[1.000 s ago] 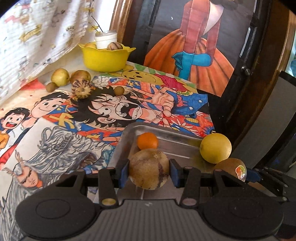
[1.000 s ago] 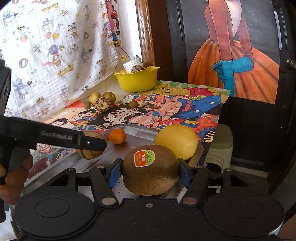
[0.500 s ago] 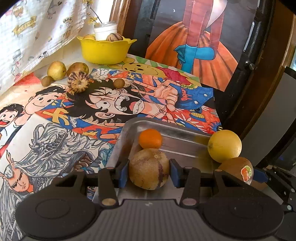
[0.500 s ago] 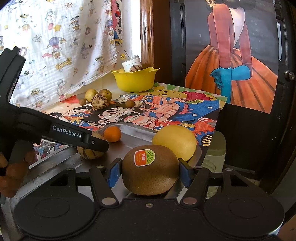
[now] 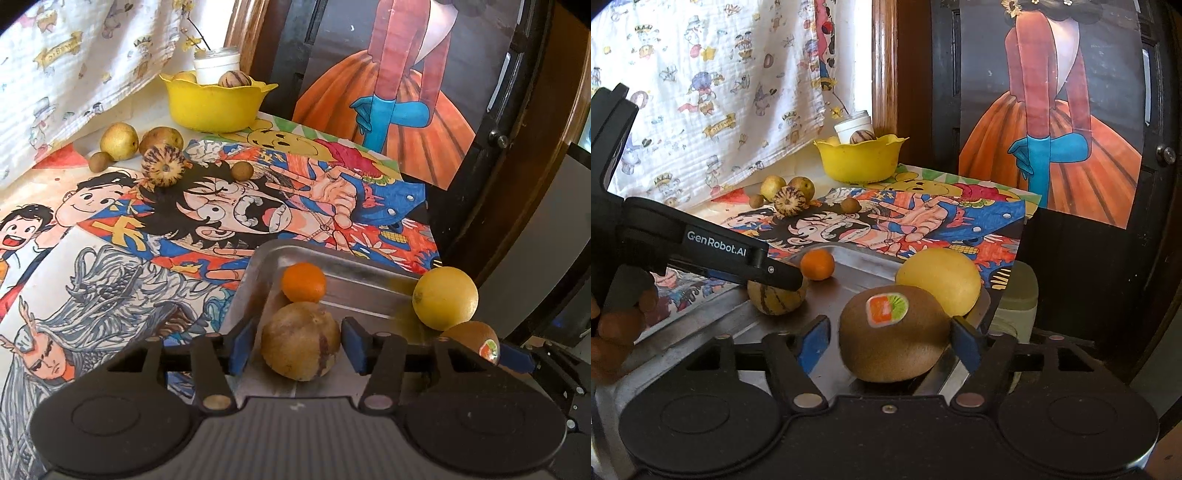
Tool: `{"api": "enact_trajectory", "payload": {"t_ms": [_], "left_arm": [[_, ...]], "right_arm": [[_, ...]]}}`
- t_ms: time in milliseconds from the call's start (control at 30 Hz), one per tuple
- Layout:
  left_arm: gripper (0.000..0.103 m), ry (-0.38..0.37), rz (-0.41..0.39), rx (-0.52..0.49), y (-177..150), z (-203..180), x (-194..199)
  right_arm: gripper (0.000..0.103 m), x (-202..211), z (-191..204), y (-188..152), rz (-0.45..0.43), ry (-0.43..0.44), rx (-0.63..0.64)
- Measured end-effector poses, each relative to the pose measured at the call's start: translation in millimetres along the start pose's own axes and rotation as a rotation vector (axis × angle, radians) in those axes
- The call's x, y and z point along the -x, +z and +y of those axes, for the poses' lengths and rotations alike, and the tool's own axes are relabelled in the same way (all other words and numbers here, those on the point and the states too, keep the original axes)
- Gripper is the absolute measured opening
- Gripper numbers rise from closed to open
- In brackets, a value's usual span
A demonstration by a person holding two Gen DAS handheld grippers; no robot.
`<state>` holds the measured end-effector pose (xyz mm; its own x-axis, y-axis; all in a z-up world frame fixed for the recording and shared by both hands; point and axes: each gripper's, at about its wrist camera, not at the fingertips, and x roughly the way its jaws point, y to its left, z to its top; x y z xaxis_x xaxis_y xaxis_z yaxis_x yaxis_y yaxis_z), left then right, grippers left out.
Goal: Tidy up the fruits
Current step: 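Lower the kiwi and brown fruit onto the tray and open both tools, then lift both open tools away from the tray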
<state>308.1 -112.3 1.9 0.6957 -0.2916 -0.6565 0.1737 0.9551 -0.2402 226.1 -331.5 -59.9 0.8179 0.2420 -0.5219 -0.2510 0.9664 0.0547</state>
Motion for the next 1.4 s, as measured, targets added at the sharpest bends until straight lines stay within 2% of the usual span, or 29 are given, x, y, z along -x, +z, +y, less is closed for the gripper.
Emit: {"api": "enact_trajectory", "payload": {"t_ms": [167,500,567,833,967,1167,1400], "left_arm": [[0.075,0.01,-0.025,0.005,-1.6,0.4,13.3],[0.097,0.039,-0.112,0.032,-13.9,7.8,61.6],[0.101,0.043,-0.135,0.039,-18.2,11.5,75.9],[0.102,0.081,-0.165,0.014,-46.1,25.6,124.9],[0.102,0.096,-0.14,-0.016,-65.3,30.5,141.1],[0.102,0.14,-0.095,-0.087,-93.3,40.5,162.0],[0.102,0.176,-0.055,-0.078,-121.2,65.4,188.2]], "right_arm": [[0.082,14.7,3.5,-1.5,-0.01,0.014,-0.01],[0.102,60.6,11.1,-2.6,-0.004,0.085,-0.073],[0.102,70.6,12.5,-3.0,0.012,0.104,-0.085],[0.102,100.3,29.0,-10.7,0.143,0.141,-0.102],[0.102,106.8,43.5,-15.0,0.224,0.179,-0.098],[0.102,118.3,67.5,-20.1,0.304,0.187,-0.031],[0.102,118.5,79.3,-19.0,0.381,0.226,-0.054]]}}
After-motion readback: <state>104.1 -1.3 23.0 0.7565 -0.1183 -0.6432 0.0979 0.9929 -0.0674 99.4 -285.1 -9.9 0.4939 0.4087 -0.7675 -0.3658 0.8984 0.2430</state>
